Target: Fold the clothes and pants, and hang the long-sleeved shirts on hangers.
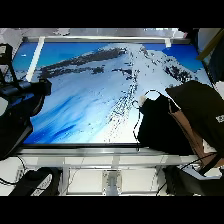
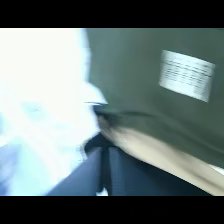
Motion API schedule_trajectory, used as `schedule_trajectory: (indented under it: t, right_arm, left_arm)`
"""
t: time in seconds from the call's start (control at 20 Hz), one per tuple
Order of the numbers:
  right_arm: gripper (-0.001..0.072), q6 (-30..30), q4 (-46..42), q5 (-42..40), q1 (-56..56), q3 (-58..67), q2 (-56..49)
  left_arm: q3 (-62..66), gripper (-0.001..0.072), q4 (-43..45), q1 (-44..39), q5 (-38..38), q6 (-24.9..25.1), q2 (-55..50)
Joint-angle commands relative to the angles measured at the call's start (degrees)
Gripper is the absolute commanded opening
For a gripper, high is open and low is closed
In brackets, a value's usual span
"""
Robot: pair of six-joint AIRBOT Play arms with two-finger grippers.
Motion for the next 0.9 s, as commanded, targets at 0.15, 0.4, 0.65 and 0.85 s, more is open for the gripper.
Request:
schedule_trajectory:
  t: [0.15, 0.4, 0.65, 0.85]
  right_arm:
    - [0.0032, -15.0, 9.3, -2.3, 36.0, 0.4, 1.1]
    - [0.0032, -15.6, -23.8, -2.9, 58.3, 0.4, 1.0]
    - [0.0032, -13.0, -25.4, -4.4, 60.2, 0.4, 1.0]
    - [0.0032, -13.0, -25.5, -3.5, 60.2, 0.4, 1.0]
  left_arm:
    - [0.0, 0.0694, 0.0, 0.1, -0.8, 0.0, 0.0]
    - [0.0, 0.0694, -0.4, 0.1, -7.2, 0.0, 0.0]
    - [0.0, 0.0694, -0.4, 0.1, -7.2, 0.0, 0.0]
    - [0.0, 0.0693, -0.4, 0.1, -7.2, 0.0, 0.0]
